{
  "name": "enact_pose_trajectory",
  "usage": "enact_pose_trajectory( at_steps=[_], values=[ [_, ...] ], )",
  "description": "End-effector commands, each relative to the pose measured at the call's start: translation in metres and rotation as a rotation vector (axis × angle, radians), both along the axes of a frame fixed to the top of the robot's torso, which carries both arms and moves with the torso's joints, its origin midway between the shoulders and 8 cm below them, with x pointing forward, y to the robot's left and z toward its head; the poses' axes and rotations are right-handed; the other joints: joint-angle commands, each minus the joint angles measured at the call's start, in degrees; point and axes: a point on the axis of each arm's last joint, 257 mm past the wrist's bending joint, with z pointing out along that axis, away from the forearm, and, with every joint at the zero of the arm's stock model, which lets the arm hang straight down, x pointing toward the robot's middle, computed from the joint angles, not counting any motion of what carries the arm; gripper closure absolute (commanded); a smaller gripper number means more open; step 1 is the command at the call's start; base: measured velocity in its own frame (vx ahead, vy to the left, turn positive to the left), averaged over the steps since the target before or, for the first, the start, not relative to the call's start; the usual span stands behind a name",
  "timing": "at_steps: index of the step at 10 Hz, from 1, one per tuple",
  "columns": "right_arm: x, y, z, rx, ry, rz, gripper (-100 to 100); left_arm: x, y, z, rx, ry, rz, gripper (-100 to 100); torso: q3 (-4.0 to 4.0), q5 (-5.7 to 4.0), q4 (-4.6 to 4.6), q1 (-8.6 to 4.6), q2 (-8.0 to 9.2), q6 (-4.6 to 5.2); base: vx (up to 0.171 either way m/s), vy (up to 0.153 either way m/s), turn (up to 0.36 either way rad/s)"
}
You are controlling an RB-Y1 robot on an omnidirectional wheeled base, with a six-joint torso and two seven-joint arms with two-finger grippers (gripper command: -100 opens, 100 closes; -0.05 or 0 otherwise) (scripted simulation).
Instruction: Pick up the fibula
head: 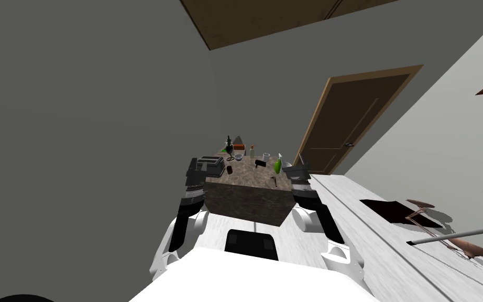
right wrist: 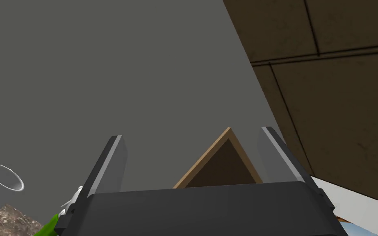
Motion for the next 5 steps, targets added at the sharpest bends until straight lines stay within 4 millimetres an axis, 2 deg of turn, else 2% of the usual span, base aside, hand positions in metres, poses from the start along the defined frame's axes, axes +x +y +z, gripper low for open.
enact_pose_trajectory(
  at_steps=[1, 4, 5],
  values=[
    [0.007, 0.0, -0.003, 0.027, 0.026, 0.023, -100, 0.0, 0.0, 0.0, 0.0, 0.0, 0.0, 0, 0.0, 0.0, 0.0, 0.0, 0.0, 0.0, -0.015, -0.035, -0.003],
    [0.046, 0.014, -0.026, 0.174, 0.137, 0.147, -100, 0.0, 0.0, 0.0, 0.0, 0.0, 0.0, 0, 0.0, 0.0, 0.0, 0.0, 0.0, 0.0, -0.021, -0.071, -0.025],
    [0.048, 0.015, -0.03, 0.184, 0.152, 0.154, -100, 0.0, 0.0, 0.0, 0.0, 0.0, 0.0, 0, 0.0, -0.01, 0.0, -0.08, -0.01, 0.01, -0.008, -0.065, -0.005]
  ],
)
